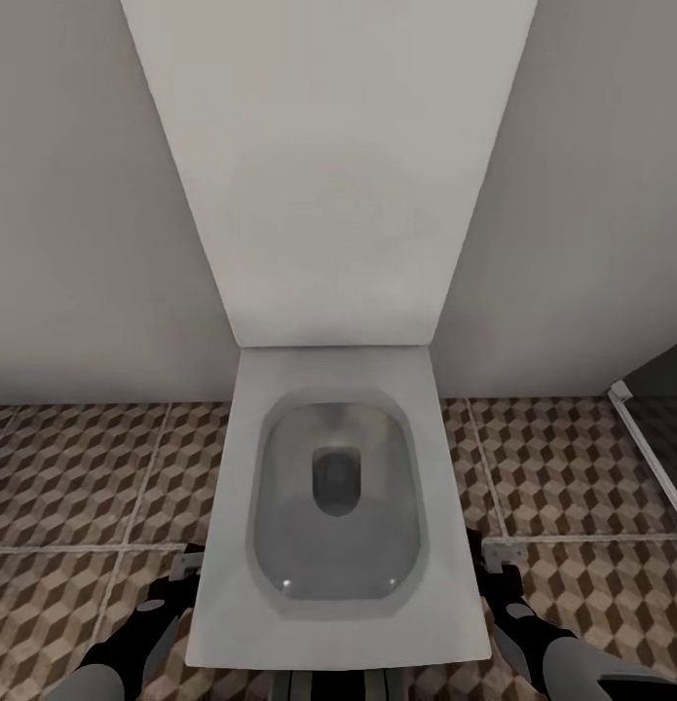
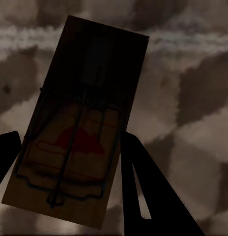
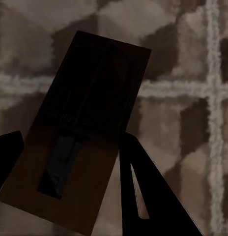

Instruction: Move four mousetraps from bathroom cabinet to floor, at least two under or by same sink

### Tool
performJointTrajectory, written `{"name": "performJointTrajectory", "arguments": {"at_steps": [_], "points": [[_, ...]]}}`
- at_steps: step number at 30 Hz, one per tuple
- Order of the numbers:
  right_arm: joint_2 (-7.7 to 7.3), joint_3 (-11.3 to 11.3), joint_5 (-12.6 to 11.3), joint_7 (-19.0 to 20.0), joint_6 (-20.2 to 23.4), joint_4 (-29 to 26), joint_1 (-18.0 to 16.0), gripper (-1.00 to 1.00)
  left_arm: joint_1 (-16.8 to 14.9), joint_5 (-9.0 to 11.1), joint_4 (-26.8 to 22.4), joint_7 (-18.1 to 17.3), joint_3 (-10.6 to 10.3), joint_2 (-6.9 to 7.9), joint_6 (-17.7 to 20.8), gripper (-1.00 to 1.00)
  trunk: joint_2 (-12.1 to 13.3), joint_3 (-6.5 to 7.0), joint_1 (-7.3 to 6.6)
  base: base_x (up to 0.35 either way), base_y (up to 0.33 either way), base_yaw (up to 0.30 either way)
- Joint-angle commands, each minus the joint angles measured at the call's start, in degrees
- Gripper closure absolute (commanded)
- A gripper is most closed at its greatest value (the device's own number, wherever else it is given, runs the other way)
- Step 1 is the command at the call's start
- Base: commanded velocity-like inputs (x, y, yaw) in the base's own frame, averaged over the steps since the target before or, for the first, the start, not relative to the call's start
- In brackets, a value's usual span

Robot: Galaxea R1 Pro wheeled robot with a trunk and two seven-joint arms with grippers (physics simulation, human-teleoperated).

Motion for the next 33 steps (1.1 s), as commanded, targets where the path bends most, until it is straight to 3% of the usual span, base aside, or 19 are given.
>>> {"name": "performJointTrajectory", "arguments": {"at_steps": [1,5,19,27,33], "points": [[0.01,0.0,0.5,-0.4,-0.1,0.1,0.0,1.0,0.0,-0.6,0.0,-0.1,0.3,-0.04,0.0,1.0,0.0,-0.26,0.01,0.0,0.0,0.0],[-0.01,0.0,0.5,-0.4,-0.1,0.1,0.0,1.0,0.0,-0.5,0.0,-0.1,0.3,0.02,0.0,1.0,-0.1,-1.15,0.12,0.0,0.0,0.0],[0.0,0.0,0.5,-0.4,-0.1,0.1,0.0,1.0,0.0,-0.6,-0.1,-0.1,0.3,0.05,-0.1,1.0,-0.1,-1.15,0.12,0.0,0.0,0.0],[0.0,0.0,0.5,-0.4,-0.1,0.1,0.0,1.0,0.0,-0.6,-0.1,-0.1,0.3,0.12,-0.1,1.0,-0.2,-2.92,0.32,0.0,0.0,0.0],[0.01,0.0,0.5,-0.4,-0.1,0.1,0.0,1.0,0.0,-0.5,-0.2,-0.1,0.3,0.14,-0.1,1.0,-0.2,-2.92,0.32,0.0,0.0,0.0]]}}
